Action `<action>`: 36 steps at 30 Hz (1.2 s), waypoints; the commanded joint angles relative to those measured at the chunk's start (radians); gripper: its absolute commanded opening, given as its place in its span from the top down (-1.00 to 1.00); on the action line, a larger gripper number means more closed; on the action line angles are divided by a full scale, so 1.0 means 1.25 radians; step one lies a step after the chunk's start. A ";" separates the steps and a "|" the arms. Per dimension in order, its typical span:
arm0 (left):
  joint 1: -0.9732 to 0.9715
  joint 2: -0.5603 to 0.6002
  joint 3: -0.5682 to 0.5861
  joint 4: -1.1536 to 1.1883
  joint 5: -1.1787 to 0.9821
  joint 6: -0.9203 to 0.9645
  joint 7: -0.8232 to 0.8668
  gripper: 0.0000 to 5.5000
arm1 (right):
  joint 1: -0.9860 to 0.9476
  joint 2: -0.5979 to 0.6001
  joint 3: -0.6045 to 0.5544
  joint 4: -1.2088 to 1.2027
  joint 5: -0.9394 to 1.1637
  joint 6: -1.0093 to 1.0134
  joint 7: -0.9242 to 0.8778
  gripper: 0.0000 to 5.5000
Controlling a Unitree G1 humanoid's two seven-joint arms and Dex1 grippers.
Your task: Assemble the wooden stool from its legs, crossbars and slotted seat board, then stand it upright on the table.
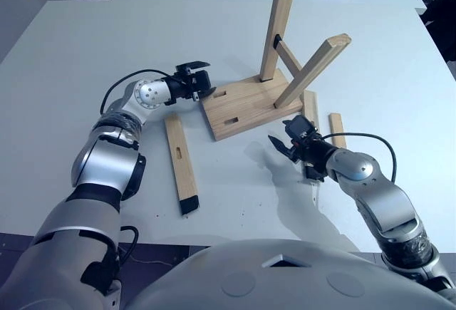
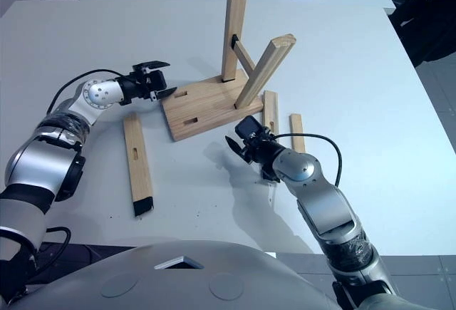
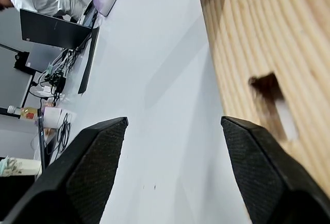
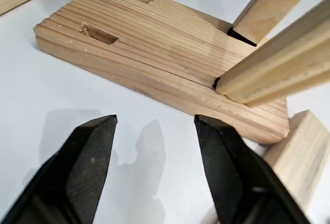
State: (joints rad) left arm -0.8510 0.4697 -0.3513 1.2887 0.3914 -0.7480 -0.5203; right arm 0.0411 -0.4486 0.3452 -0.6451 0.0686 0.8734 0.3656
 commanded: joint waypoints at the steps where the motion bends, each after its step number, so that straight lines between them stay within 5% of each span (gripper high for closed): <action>1: 0.063 0.012 0.012 0.012 -0.021 0.009 -0.113 -0.23 | -0.013 -0.001 -0.005 0.021 -0.008 0.014 -0.006 0.00; 13: 0.182 0.049 0.032 -0.141 -0.199 -0.076 -0.451 -0.23 | 0.005 0.009 -0.040 0.035 -0.012 0.008 -0.034 0.00; 20: 0.340 0.103 0.060 -0.496 -0.391 0.132 -0.594 -0.23 | 0.013 0.014 -0.041 0.047 -0.019 0.000 -0.051 0.00; 29: 0.503 0.161 0.108 -1.002 -0.569 0.585 -0.554 -0.23 | 0.023 0.001 -0.057 0.073 -0.028 -0.017 -0.049 0.00; 36: 0.265 0.060 0.167 -0.826 -0.505 0.604 -0.383 -0.23 | 0.021 -0.002 -0.066 0.089 -0.033 -0.027 -0.046 0.00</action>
State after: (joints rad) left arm -0.4414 0.5722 -0.1507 0.1428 -0.3106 0.0632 -1.0592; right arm 0.0702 -0.4497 0.2664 -0.5433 0.0341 0.8476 0.3030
